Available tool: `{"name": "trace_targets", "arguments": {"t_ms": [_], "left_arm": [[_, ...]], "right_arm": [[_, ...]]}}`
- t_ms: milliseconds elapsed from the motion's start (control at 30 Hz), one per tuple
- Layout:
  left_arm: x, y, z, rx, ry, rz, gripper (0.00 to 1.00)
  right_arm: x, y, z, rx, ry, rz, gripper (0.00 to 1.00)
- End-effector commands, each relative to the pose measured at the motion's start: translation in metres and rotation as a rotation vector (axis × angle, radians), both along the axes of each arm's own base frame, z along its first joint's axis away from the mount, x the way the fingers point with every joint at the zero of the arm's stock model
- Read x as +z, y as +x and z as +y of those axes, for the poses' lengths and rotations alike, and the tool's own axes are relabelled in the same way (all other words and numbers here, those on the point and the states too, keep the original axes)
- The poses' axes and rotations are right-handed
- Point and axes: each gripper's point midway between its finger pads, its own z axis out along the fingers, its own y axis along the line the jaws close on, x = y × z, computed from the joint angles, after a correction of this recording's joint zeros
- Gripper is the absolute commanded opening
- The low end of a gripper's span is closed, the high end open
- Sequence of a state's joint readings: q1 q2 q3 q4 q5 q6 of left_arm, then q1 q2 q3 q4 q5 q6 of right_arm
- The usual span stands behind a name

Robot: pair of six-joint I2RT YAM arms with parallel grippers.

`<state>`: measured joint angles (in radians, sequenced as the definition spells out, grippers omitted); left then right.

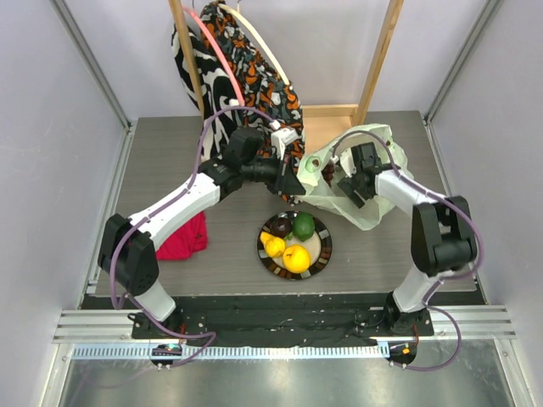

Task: Take the fake fruits out of the plastic bag
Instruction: Take out the fake fruit from the plastic bag.

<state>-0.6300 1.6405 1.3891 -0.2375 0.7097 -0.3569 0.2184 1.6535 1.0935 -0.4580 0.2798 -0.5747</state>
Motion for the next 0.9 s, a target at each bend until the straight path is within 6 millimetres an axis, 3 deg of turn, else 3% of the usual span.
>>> {"name": "trace_targets", "arguments": {"t_ms": [0, 233, 367, 400, 467, 600, 633, 733, 833, 867], "left_arm": [[0.02, -0.014, -0.009, -0.088, -0.03, -0.07, 0.0], [0.01, -0.016, -0.001, -0.098, 0.03, -0.099, 0.0], [0.006, -0.017, 0.0, -0.102, 0.041, -0.095, 0.0], [0.005, -0.017, 0.0, -0.102, 0.043, -0.093, 0.0], [0.005, -0.016, -0.001, -0.1, 0.044, -0.095, 0.0], [0.006, -0.015, -0.001, -0.097, 0.043, -0.094, 0.0], [0.004, -0.014, -0.001, -0.094, 0.047, -0.092, 0.0], [0.003, -0.012, -0.002, -0.09, 0.05, -0.094, 0.0], [0.006, -0.007, -0.005, -0.077, 0.042, -0.106, 0.0], [0.004, -0.004, -0.006, -0.072, 0.044, -0.105, 0.0]], "right_arm": [[0.016, 0.055, -0.024, -0.073, -0.059, -0.125, 0.87], [-0.006, 0.092, -0.067, -0.124, -0.127, -0.114, 0.88], [-0.005, 0.114, -0.077, -0.126, -0.115, -0.13, 0.88], [-0.015, 0.117, -0.079, -0.129, -0.126, -0.111, 0.88], [-0.016, 0.125, -0.085, -0.142, -0.133, -0.107, 0.88], [-0.026, 0.13, -0.089, -0.119, -0.138, -0.081, 0.67], [-0.017, 0.132, -0.085, -0.097, -0.117, -0.103, 0.54], [0.004, 0.129, -0.07, -0.072, -0.027, -0.158, 0.37], [0.045, 0.113, -0.038, 0.013, 0.135, -0.212, 0.33], [0.069, 0.098, -0.018, 0.069, 0.239, -0.235, 0.33]]}}
